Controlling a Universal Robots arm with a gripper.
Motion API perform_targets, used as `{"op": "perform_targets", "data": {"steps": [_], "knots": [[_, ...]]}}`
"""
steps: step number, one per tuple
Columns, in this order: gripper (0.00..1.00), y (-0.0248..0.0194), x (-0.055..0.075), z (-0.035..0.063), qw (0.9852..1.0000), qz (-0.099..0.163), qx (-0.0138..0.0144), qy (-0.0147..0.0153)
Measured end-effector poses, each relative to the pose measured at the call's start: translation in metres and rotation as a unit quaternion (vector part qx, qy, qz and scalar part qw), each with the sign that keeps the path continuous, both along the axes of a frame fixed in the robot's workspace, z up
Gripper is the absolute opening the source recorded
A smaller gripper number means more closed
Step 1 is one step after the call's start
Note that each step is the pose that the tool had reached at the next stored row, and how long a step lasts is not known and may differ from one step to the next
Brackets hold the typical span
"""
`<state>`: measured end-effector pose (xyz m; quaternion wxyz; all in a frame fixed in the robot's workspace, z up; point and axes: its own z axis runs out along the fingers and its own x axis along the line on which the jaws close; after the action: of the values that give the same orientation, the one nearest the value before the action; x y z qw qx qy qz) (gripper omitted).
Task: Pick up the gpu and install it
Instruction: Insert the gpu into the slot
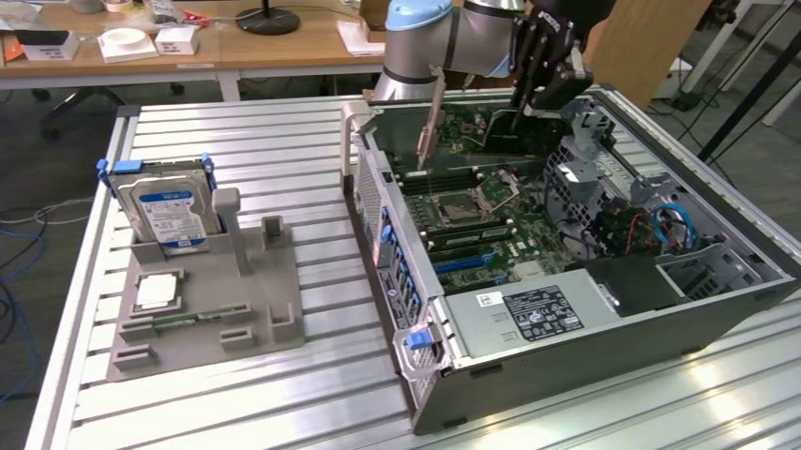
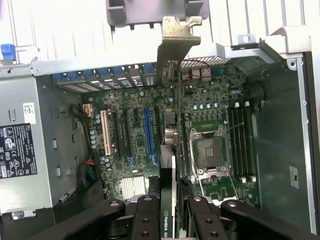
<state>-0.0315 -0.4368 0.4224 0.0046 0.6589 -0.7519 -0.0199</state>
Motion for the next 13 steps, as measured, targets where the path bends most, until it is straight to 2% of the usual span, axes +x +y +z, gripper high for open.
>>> {"op": "perform_targets", "data": {"steps": [7, 13], "knots": [[0.26, 0.0000, 0.0000, 0.0000, 0.9997, 0.025, 0.0000, 0.0000], [0.26, 0.0000, 0.0000, 0.0000, 0.9996, 0.027, 0.0000, 0.0000]]}}
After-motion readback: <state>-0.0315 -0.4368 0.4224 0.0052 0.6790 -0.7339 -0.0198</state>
